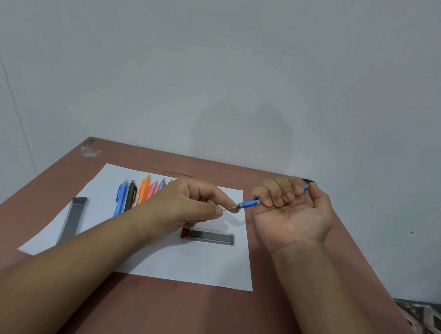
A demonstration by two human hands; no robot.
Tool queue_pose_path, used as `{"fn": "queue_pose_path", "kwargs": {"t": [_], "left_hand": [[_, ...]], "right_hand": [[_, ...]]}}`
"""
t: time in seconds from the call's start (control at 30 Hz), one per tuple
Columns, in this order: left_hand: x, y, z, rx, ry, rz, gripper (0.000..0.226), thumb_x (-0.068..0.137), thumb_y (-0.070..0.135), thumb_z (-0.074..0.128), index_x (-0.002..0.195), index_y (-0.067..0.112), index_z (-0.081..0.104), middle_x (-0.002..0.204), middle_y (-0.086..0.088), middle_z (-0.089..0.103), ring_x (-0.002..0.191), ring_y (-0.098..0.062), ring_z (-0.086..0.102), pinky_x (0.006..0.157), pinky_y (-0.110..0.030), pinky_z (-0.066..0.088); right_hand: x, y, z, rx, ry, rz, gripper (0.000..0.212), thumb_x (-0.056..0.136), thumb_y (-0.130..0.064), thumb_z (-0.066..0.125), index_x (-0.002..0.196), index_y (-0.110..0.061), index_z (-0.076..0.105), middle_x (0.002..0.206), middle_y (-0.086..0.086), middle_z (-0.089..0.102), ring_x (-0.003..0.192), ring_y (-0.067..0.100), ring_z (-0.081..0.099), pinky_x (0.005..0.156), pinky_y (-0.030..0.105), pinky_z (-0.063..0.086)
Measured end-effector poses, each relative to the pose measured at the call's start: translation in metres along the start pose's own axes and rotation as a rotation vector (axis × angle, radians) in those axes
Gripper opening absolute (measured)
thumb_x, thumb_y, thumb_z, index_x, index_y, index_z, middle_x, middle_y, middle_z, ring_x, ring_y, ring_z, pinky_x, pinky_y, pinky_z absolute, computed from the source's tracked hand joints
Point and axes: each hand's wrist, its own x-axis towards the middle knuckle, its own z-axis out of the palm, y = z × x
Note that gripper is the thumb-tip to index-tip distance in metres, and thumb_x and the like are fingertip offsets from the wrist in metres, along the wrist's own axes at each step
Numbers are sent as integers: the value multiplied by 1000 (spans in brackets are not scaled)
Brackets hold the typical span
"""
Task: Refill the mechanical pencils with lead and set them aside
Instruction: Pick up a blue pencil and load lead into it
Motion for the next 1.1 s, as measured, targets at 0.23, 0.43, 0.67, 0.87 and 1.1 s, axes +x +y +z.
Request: {"fn": "queue_pose_path", "kwargs": {"t": [0.23,0.43,0.67,0.87,1.1], "left_hand": [[0,-2,0,37,5,8,19,81,23,68,94,21,81,60,3,42,55,-13,29,51,-24,24],[1,-4,0,57,8,20,11,86,22,71,93,19,80,59,8,43,53,-6,34,50,-18,29],[1,-4,0,74,29,26,10,93,16,69,93,18,79,62,7,47,56,-8,33,52,-21,29],[1,-3,1,97,90,-4,12,95,15,67,94,16,78,60,9,52,55,-6,36,52,-22,29],[1,-2,2,140,147,-4,11,94,16,68,90,18,78,69,12,66,61,-3,53,57,-19,40]], "right_hand": [[-1,1,0,16,-14,14,36,95,-34,31,63,-18,35,59,-5,26,49,13,21,48,27,25],[-1,2,-1,33,-21,23,39,97,-35,30,62,-18,36,58,-4,27,48,13,22,46,26,26],[-2,4,0,41,-28,23,37,96,-36,35,63,-18,37,59,-4,28,49,13,23,47,27,27],[-1,8,6,-50,-52,12,41,102,-41,42,74,-14,51,65,-1,37,53,14,36,55,27,38],[0,19,6,-619,-29,-10,26,108,-24,41,114,-16,65,82,3,70,73,16,64,66,31,54]]}}
